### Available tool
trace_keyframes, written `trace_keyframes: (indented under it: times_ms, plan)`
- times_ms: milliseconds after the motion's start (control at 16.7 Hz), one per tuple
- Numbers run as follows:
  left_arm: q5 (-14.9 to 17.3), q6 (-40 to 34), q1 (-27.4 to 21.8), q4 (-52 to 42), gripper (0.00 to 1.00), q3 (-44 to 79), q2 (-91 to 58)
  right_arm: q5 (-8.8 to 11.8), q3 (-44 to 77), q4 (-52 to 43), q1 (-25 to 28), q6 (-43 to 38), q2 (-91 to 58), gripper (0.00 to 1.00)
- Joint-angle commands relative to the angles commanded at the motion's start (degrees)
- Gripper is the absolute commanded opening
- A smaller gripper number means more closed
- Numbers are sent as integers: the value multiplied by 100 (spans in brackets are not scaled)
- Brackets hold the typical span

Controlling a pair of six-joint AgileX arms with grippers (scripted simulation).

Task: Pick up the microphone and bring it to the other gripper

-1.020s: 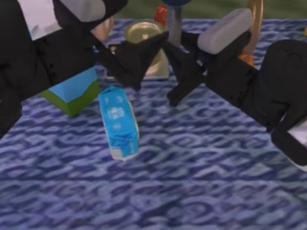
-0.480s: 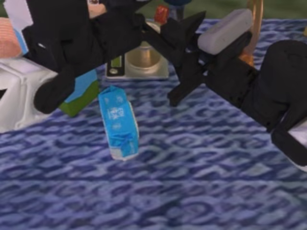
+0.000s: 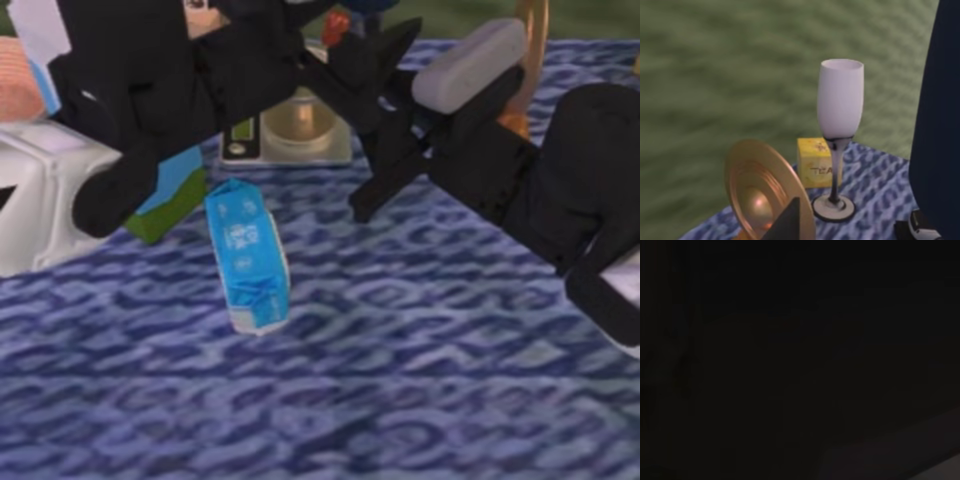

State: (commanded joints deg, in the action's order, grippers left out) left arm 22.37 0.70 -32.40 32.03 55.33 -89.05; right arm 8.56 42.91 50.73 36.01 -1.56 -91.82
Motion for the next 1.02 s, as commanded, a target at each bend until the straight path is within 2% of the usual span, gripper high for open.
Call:
trace_keyframes:
  times_ms: [420,960,1020]
  plan:
    - [0,0,0,0,2,0,0,0,0,0,0,0,0,0]
    - [0,0,0,0,0,0,0,0,0,0,0,0,0,0]
    - [0,0,0,0,0,0,0,0,0,0,0,0,0,8]
